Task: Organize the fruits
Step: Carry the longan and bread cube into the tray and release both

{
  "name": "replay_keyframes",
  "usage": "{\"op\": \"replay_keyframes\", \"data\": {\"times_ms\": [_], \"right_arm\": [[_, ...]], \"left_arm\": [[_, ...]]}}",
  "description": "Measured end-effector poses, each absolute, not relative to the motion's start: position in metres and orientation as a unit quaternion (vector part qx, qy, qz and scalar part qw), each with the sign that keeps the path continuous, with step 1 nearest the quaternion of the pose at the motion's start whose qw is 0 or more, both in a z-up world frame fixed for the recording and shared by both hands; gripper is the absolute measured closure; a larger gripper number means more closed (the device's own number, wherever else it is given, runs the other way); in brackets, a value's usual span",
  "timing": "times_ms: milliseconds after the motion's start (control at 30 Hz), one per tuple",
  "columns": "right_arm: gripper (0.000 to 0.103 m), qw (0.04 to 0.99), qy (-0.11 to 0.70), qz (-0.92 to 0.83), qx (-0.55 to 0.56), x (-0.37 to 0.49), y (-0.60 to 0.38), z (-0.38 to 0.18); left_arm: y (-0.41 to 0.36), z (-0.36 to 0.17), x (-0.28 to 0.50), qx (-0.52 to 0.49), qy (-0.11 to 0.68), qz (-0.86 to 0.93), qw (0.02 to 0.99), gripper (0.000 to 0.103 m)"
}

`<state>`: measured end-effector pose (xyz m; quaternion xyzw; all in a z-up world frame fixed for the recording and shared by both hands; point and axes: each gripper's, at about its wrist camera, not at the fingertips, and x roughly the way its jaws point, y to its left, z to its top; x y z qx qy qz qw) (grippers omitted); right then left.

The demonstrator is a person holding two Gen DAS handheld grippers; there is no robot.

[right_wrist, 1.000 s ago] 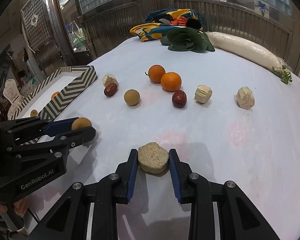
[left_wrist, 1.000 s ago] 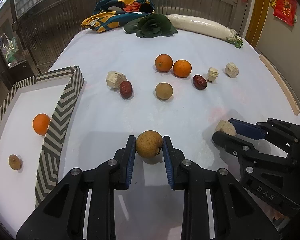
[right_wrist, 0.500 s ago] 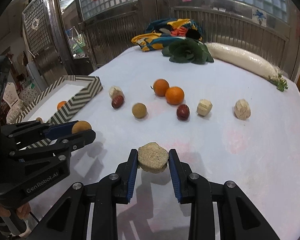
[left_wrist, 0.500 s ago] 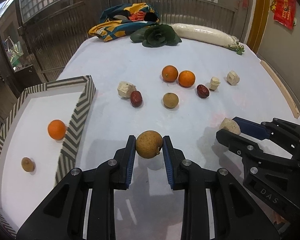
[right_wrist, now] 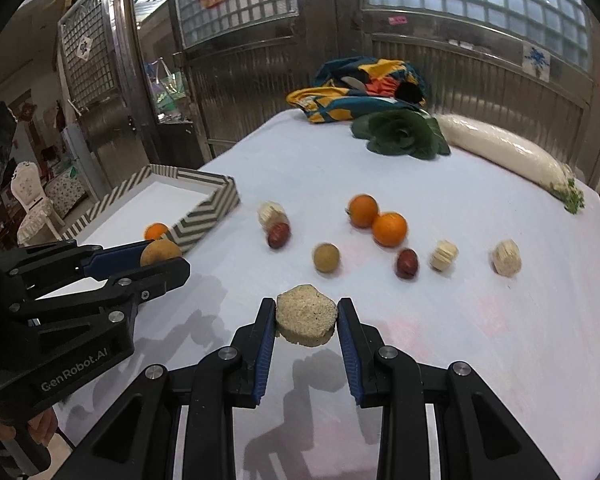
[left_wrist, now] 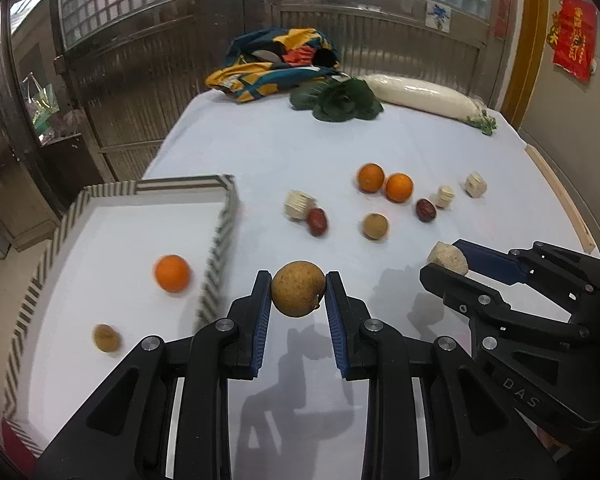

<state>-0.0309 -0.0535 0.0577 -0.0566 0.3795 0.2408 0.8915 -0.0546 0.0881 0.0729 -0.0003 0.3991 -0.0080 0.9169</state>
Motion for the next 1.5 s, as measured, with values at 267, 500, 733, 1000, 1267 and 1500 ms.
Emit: {"op": "replay_keyframes", "data": {"times_ms": [267,500,733,1000,1267,1500], "right_arm": [[0.073,0.886,0.369,0.272,-0.064,-0.026,-0.013,0.07],[0.073,0.876,0.364,0.309,-0.065,-0.015,0.029,0.078],[0.073,0.861,0.363,0.347,-0.079,0.005,0.081,0.076],[0.073,0.842,0.385,0.363,-0.103,0.049,0.137,0.055],[0.073,0.827,0.418,0.358,-0.114,0.089,0.168,0.021],[0.066,0.825,0.413,0.362,-0.138,0.083,0.179,0.016]], "left_arm": [[0.139,0.093,-0.051,-0.007,0.392,0.027,0.92,0.077],[0.201,0.099,-0.038,-0.028,0.406,0.059,0.912,0.077],[0.252,0.08,-0.014,-0.052,0.438,0.083,0.894,0.077],[0.274,0.044,0.013,-0.078,0.481,0.082,0.869,0.077],[0.289,0.023,0.027,-0.088,0.505,0.095,0.853,0.077],[0.29,0.018,0.03,-0.082,0.511,0.101,0.85,0.051]]}}
